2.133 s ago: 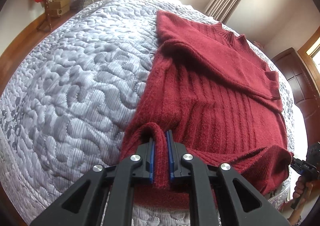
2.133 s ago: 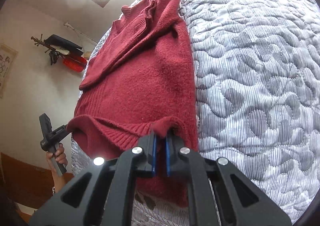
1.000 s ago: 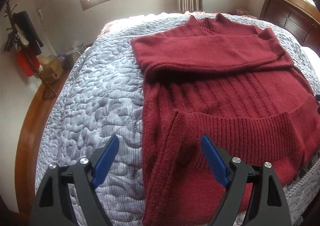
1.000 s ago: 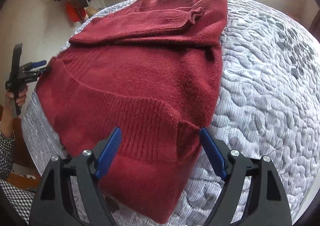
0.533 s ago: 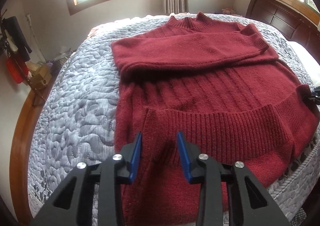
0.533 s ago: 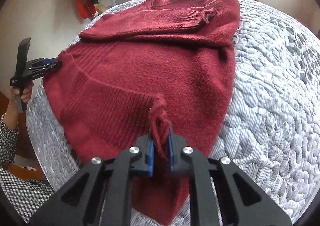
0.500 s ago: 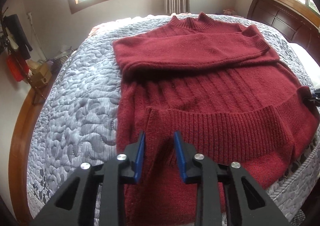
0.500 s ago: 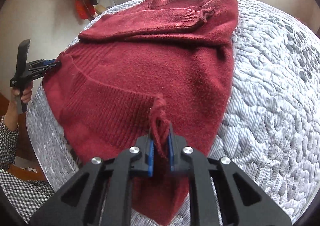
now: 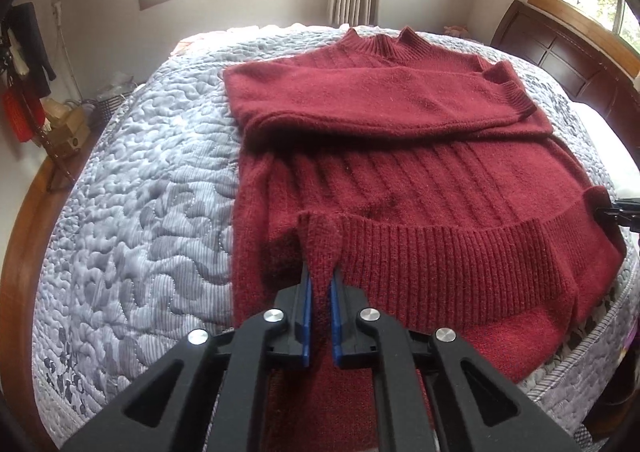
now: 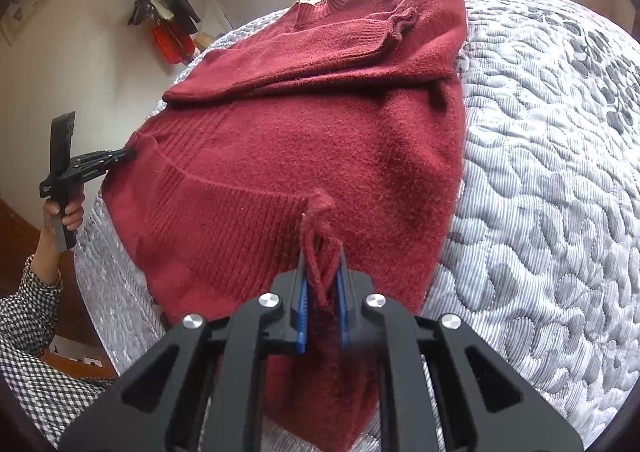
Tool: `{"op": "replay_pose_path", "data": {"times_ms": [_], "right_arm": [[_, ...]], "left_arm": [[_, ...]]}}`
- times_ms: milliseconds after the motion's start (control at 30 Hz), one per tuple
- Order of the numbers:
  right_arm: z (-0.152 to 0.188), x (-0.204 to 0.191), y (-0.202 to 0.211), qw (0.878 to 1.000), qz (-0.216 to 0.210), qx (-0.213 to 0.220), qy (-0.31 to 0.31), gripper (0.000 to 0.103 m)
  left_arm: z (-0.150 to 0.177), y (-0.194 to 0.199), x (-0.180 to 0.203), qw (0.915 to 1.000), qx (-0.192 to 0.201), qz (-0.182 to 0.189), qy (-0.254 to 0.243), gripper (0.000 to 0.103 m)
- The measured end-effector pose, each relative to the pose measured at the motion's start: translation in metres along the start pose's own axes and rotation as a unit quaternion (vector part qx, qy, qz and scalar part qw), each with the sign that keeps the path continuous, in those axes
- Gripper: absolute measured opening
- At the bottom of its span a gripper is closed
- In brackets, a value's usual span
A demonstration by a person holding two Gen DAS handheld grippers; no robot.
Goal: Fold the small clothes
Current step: 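Grasp the hem with both tools and lift it up toward the collar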
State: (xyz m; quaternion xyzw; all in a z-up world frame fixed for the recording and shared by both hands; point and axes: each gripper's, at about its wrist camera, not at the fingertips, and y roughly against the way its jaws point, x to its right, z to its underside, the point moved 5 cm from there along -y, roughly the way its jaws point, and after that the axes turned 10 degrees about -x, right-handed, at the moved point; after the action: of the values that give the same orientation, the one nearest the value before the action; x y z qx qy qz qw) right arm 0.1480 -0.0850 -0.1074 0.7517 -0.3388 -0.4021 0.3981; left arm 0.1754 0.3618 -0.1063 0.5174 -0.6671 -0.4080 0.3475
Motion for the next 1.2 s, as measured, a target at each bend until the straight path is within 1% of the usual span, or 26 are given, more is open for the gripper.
{"op": "replay_pose_path", "data": {"times_ms": [233,400,500,633,767,900,1067,1200], "right_arm": [[-0.005,0.000,0.023,0.999,-0.029,0.035,-0.006,0.009],[-0.018,-0.001,0.037,0.998,-0.020,0.052,-0.002,0.009],[-0.033,-0.001,0.051,0.997,-0.017,0.071,-0.001,0.009],[-0.067,0.002,0.068,0.995,-0.008,0.096,-0.001,0.009],[-0.111,0.008,0.075,0.994,0.008,0.106,-0.006,0.009],[-0.154,0.021,0.076,0.993,0.019,0.114,-0.019,0.009],[-0.204,0.041,0.068,0.992,0.034,0.112,-0.039,0.009],[-0.234,0.055,0.059,0.992,0.054,0.106,-0.047,0.009]], "left_arm": [[-0.002,0.028,-0.007,0.9985,0.046,0.006,0.031,0.006],[-0.018,0.047,-0.013,0.9948,0.081,0.015,0.060,0.006],[-0.035,0.058,-0.016,0.9918,0.105,0.015,0.071,0.006],[-0.065,0.064,-0.022,0.9892,0.121,0.008,0.083,0.006],[-0.105,0.063,-0.032,0.9860,0.134,0.003,0.099,0.006],[-0.143,0.054,-0.045,0.9834,0.138,-0.001,0.117,0.006],[-0.191,0.037,-0.057,0.9811,0.139,-0.003,0.134,0.006],[-0.222,0.021,-0.059,0.9808,0.137,-0.014,0.138,0.006]]}}
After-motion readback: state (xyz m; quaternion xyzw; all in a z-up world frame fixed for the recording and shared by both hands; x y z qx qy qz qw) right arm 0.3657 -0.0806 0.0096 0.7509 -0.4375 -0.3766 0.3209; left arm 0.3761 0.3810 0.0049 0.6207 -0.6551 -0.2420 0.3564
